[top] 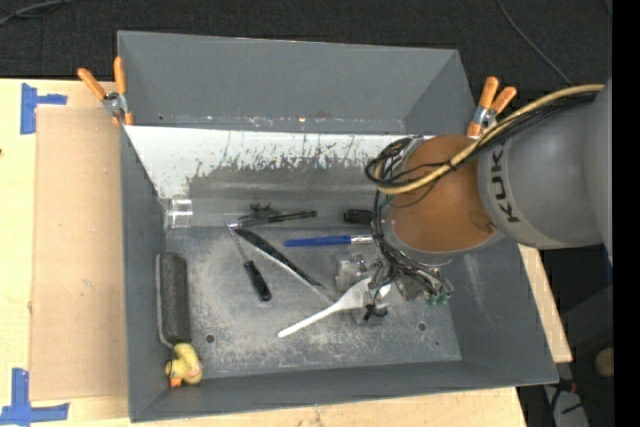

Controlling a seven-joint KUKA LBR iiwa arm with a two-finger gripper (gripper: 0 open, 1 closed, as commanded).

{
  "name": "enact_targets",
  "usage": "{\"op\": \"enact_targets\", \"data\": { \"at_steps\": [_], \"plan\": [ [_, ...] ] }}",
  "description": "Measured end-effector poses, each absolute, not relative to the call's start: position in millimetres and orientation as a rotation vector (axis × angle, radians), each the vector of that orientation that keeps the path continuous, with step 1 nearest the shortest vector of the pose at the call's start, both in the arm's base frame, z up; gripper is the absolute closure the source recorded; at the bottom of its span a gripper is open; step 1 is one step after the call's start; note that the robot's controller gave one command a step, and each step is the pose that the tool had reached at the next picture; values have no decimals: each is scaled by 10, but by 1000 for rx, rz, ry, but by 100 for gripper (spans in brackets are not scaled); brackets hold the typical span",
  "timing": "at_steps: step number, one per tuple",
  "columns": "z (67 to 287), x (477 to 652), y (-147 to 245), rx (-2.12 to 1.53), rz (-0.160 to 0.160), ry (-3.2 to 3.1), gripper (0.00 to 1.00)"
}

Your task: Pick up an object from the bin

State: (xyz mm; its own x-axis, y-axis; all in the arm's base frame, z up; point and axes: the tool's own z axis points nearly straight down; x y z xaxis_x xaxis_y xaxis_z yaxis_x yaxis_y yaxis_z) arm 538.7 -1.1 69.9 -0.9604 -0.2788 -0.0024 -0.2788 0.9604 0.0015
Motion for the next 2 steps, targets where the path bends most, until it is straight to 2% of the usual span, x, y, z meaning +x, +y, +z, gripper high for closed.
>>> {"op": "enact_targets", "data": {
  "at_steps": [2],
  "plan": [
    [807, 5376, -3, -446, 5, 3110, 100]
  ]
}}
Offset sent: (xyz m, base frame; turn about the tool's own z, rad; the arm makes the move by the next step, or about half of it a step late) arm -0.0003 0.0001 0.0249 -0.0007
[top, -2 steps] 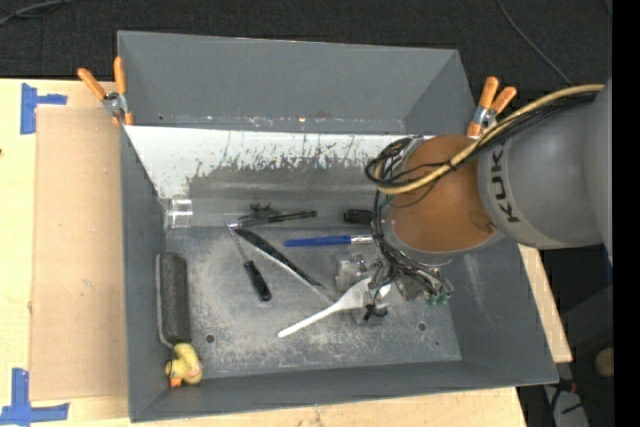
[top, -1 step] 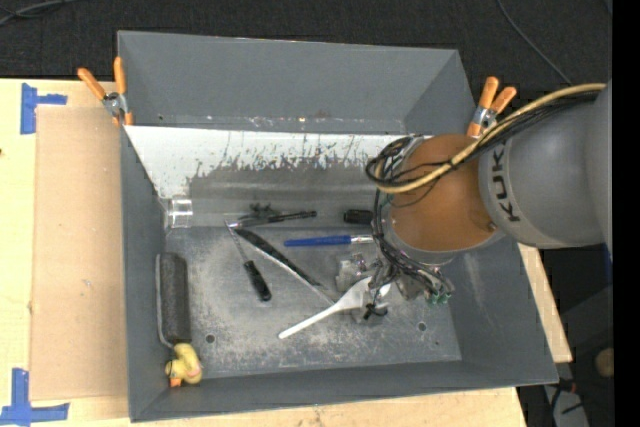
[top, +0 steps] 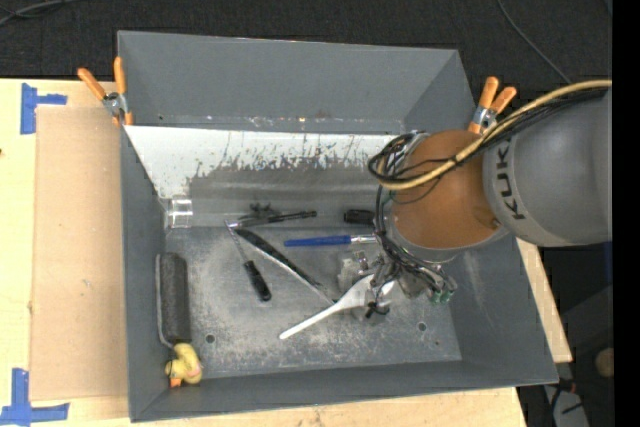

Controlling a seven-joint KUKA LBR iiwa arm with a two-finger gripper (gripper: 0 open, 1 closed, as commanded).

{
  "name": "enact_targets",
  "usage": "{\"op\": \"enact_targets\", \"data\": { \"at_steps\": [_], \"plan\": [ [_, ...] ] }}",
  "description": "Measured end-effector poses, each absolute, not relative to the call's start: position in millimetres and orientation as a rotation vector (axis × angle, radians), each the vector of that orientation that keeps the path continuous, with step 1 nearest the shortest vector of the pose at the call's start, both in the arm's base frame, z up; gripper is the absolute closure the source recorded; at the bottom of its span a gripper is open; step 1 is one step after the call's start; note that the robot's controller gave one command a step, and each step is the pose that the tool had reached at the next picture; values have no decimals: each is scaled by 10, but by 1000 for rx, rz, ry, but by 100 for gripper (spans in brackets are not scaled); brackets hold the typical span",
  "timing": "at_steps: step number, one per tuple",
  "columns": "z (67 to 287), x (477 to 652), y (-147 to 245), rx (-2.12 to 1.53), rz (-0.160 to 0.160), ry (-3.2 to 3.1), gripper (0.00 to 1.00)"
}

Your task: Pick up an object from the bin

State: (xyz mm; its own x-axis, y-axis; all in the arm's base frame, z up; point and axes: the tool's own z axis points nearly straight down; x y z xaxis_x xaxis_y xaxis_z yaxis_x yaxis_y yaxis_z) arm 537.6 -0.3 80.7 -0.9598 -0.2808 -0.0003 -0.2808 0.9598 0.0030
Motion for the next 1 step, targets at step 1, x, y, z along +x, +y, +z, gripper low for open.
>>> {"op": "enact_targets", "data": {
  "at_steps": [1],
  "plan": [
    [906, 5378, 4, 448, -5, -3110, 100]
  ]
}}
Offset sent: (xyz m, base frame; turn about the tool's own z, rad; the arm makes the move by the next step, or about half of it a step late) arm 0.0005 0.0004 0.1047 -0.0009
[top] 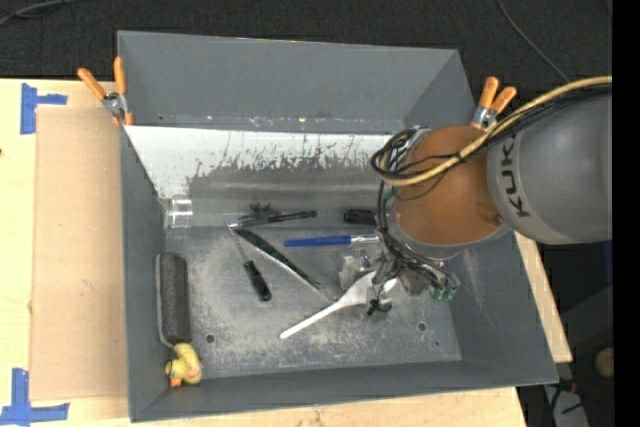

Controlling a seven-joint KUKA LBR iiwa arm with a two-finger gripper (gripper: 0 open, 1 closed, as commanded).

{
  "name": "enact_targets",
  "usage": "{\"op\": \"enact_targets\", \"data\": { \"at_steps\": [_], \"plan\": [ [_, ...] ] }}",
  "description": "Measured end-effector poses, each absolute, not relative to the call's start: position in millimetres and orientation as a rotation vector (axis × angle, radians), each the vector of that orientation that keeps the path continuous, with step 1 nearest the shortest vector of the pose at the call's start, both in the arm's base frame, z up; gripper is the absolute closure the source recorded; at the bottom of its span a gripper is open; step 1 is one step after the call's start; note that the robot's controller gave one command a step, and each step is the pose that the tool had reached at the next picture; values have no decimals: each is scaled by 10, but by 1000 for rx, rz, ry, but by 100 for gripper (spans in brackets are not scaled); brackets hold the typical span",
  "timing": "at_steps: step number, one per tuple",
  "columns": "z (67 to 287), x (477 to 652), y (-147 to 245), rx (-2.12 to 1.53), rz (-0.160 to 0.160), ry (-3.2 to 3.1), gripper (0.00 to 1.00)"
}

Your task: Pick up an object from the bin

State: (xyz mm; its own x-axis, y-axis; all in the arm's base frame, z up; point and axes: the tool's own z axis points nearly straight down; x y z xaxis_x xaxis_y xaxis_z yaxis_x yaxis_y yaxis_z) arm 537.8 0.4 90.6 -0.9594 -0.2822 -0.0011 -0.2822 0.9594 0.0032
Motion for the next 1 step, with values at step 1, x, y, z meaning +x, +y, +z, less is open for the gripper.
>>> {"op": "enact_targets", "data": {
  "at_steps": [1],
  "plan": [
    [1335, 5357, 8, -448, 8, 3117, 100]
  ]
}}
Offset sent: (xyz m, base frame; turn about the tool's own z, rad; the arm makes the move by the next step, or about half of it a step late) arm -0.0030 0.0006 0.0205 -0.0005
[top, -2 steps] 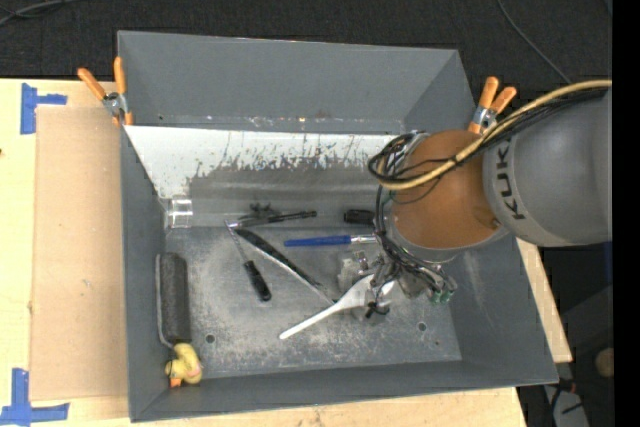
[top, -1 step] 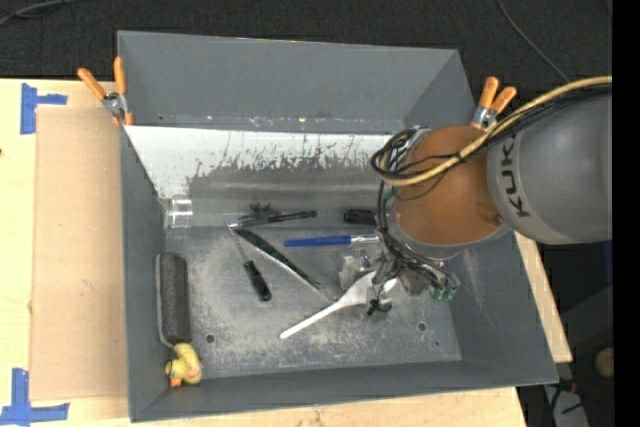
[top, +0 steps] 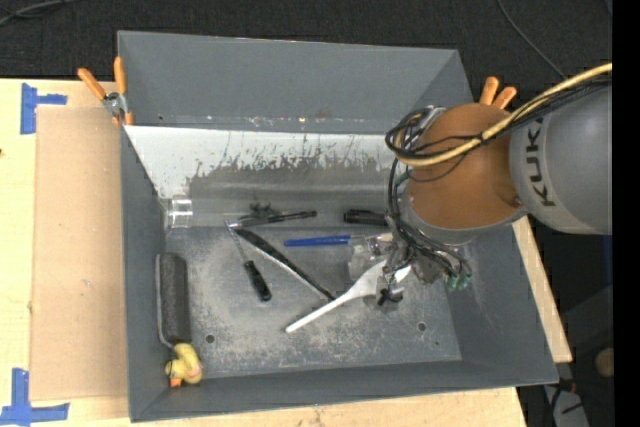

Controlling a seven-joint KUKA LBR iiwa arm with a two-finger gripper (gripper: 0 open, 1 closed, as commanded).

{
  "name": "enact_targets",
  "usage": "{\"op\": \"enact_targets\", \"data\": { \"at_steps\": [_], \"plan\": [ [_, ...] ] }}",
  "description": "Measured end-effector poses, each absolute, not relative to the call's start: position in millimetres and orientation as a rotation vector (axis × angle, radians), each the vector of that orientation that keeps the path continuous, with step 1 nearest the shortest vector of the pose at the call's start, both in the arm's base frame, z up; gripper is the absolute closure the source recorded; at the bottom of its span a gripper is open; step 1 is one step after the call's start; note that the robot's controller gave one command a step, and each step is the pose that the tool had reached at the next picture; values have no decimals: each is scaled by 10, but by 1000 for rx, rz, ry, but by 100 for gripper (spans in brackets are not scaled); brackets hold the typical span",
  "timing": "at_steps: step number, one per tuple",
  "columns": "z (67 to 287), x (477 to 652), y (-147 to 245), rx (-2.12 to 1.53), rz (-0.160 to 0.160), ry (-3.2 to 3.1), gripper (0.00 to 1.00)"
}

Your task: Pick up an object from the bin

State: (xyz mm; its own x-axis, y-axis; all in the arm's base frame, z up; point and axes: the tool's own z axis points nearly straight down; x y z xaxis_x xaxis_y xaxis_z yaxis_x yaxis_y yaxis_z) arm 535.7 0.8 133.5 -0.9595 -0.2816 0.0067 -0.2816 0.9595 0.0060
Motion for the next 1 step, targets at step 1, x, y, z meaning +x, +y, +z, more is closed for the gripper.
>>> {"op": "enact_targets", "data": {
  "at_steps": [1],
  "plan": [
    [1645, 5386, 8, 446, -5, -3113, 100]
  ]
}}
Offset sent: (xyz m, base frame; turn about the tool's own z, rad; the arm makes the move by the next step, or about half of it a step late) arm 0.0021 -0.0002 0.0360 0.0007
